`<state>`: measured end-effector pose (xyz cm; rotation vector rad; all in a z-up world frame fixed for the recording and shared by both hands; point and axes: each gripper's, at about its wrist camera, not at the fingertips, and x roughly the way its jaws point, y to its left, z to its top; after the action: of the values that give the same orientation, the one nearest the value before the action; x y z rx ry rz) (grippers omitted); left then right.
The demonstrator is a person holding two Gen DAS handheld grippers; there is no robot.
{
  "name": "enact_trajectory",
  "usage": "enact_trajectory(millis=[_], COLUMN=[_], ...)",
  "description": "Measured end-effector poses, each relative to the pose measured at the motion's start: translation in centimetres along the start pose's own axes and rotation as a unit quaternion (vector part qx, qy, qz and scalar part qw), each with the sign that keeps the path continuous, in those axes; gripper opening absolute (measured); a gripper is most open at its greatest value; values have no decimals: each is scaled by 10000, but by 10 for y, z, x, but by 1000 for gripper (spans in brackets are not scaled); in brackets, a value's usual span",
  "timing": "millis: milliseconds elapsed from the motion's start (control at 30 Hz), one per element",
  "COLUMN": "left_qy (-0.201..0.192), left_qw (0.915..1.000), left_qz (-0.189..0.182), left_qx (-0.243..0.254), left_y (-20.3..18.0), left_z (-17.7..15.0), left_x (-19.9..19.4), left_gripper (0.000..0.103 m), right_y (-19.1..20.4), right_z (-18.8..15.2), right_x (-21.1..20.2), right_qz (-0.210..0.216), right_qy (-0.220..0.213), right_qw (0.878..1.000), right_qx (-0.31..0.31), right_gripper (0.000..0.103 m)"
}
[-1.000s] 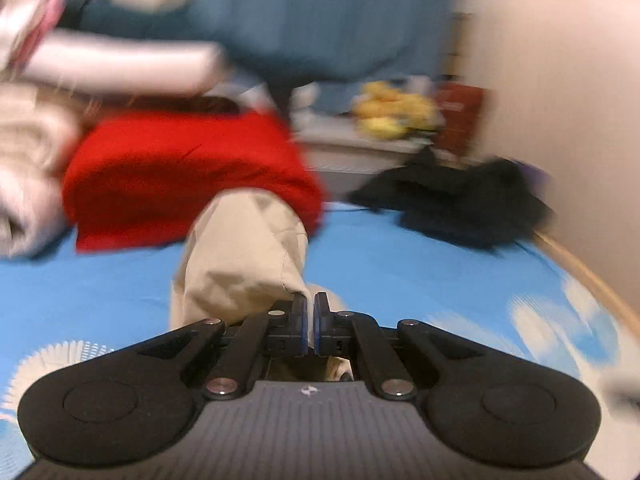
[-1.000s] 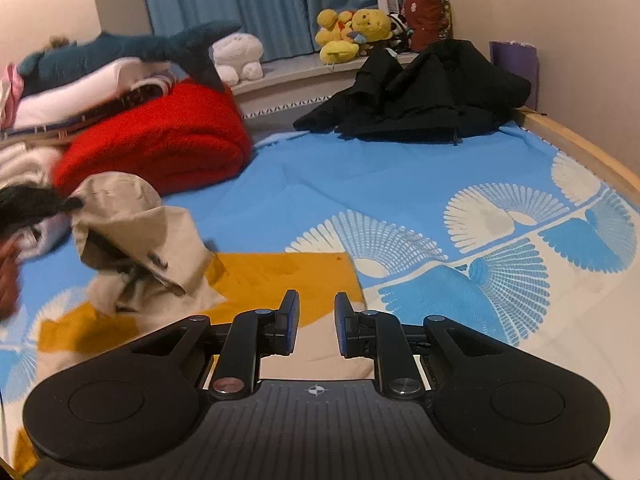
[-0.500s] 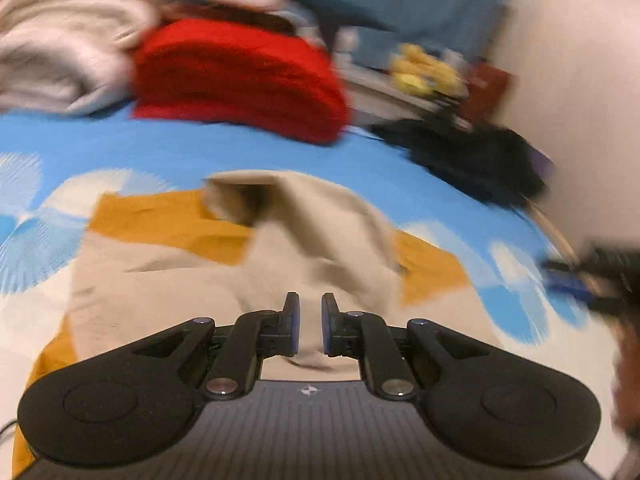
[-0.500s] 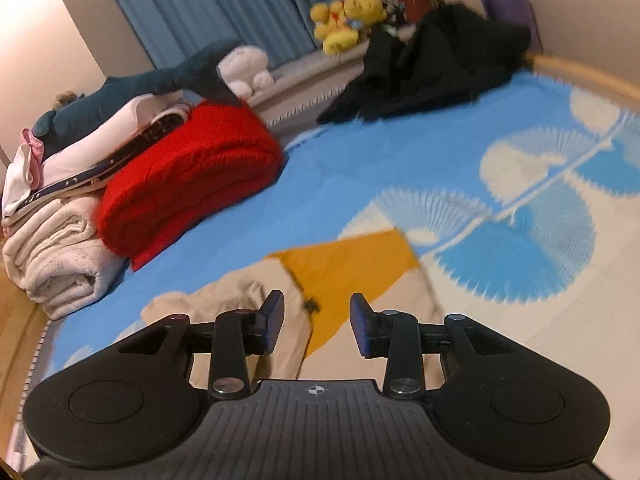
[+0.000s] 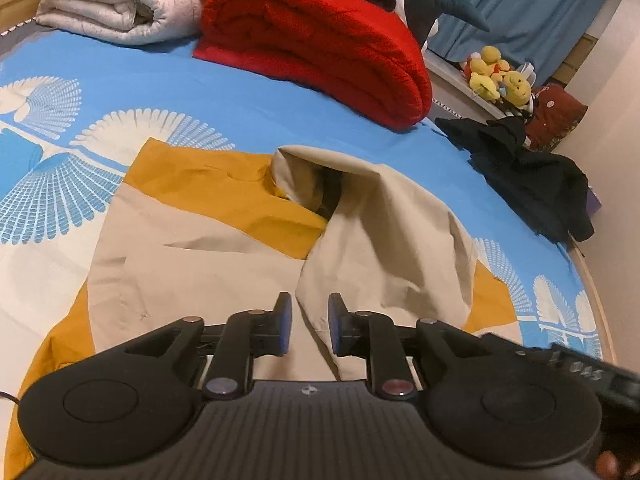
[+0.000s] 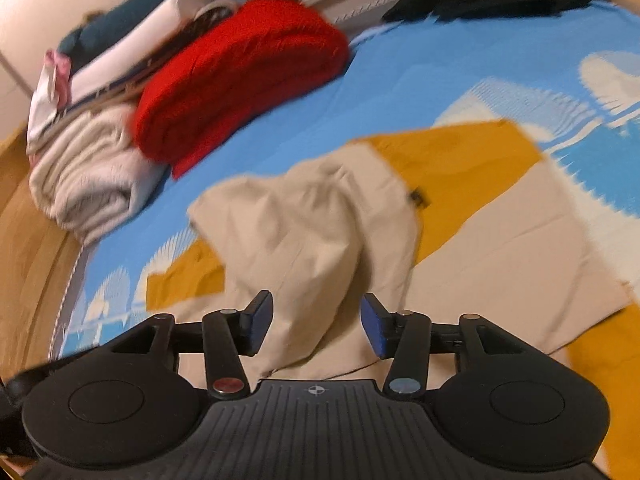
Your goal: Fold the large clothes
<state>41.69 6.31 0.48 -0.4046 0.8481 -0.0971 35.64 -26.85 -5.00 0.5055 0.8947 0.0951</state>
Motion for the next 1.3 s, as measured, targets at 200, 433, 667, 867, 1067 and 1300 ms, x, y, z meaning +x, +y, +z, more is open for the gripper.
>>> enact_trajectory(millis=[200, 433, 667, 867, 1067, 1300], left_qy=[103, 84, -20, 130, 244, 262], left_qw=[9998, 9995, 9996, 9994, 9994, 9976], left_qz=[-12, 37, 9, 191, 103, -328], left_qx=[-189, -295, -276, -247, -229, -552], left_y=[10, 17, 18, 22, 16, 14], left_z=[5, 9, 10, 5, -3, -6], left_x=[8, 9, 3, 11, 21, 30], left_gripper=[23, 23, 23, 23, 30, 34], right_y=[21, 27, 49, -4, -6, 5], right_z=[-12, -11, 3, -12, 6, 1], right_x=[33, 37, -86, -3, -52, -29], right_qz=[-179, -216, 1075, -1011, -338, -239], right_qy=[172, -187, -2777, 787, -577, -508], right_qw=[9990, 9972, 9398, 9709, 9872, 9901], right_qx=[-383, -693, -1675, -2023, -1444, -1288], right_gripper=[54, 0, 0, 1, 67, 64])
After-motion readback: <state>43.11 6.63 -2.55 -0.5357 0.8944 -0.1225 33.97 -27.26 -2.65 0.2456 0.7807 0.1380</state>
